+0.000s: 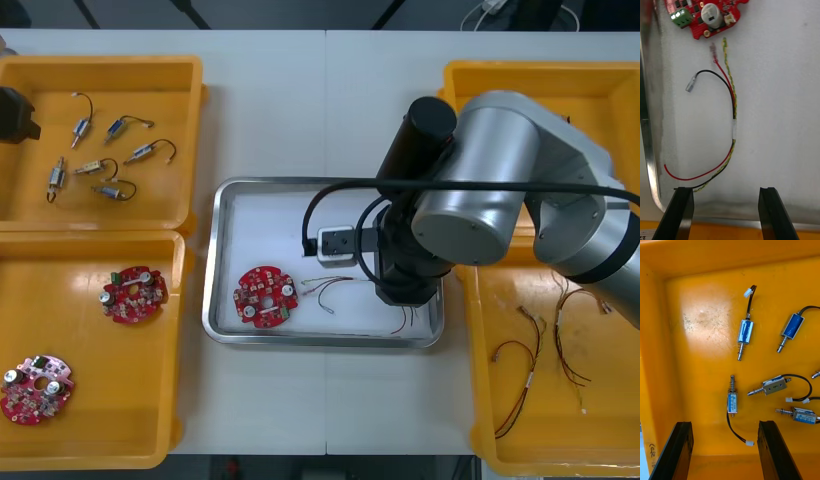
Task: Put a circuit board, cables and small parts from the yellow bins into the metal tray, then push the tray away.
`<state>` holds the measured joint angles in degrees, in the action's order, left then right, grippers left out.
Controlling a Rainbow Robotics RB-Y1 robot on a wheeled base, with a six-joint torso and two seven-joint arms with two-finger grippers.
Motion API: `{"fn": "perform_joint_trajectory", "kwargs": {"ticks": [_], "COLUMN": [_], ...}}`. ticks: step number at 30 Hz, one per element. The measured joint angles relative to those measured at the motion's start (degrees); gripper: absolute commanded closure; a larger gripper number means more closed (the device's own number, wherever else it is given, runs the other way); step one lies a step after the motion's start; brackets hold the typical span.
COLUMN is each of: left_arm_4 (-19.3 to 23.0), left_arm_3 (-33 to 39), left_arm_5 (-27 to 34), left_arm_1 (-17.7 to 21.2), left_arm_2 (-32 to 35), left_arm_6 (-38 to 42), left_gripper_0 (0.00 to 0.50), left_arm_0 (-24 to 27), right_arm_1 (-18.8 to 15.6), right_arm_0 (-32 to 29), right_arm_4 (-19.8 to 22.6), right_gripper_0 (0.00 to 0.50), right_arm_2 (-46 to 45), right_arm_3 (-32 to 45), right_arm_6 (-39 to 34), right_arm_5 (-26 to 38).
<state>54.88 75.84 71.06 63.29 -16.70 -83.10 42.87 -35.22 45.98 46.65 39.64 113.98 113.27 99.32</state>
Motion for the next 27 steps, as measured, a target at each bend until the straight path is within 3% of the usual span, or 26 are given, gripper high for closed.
{"fn": "perform_joint_trajectory", "kwargs": {"ticks": [3, 8, 11, 14, 18, 23, 27], "left_arm_4": [-0.21, -0.38, -0.51, -0.51, -0.51, -0.51, -0.51], "left_arm_3": [-1.88, -4.97, -5.93, -6.25, -6.52, -6.8, -7.41], "left_arm_5": [-1.23, -5.67, -7.47, -7.68, -7.72, -8.58, -10.32], "left_arm_1": [-0.93, -2.15, -2.24, -2.32, -2.41, -2.45, -2.47], "left_arm_2": [-0.01, -1.15, -3.27, -4.69, -5.57, -7.45, -9.5], "left_arm_6": [0.0, 0.0, 0.0, 0.0, 0.0, 0.0, 0.0], "left_gripper_0": [0.0, 0.0, 0.0, 0.0, 0.0, 0.0, 0.0], "left_arm_0": [0.01, 0.02, 0.03, 0.03, 0.03, 0.03, 0.03], "right_arm_1": [-0.16, -1.09, -2.31, -3.93, -6.48, -10.1, -13.52], "right_arm_0": [0.0, 0.01, 0.01, 0.0, -0.24, -2.53, -5.66], "right_arm_4": [0.32, 1.87, 3.48, 4.13, 5.05, 7.56, 9.31], "right_gripper_0": [0.0, 0.0, 0.0, 0.0, 0.0, 0.0, 0.0], "right_arm_2": [-2.92, -7.91, -11.42, -14.01, -16.76, -22.06, -26.36], "right_arm_3": [1.93, 3.86, 4.08, 4.09, 4.1, 4.14, 4.21], "right_arm_6": [-7.13, -12.64, -20.59, -27.64, -31.63, -45.4, -46.06], "right_arm_5": [2.52, 6.58, 8.5, 9.53, 10.41, 10.28, 8.58]}}
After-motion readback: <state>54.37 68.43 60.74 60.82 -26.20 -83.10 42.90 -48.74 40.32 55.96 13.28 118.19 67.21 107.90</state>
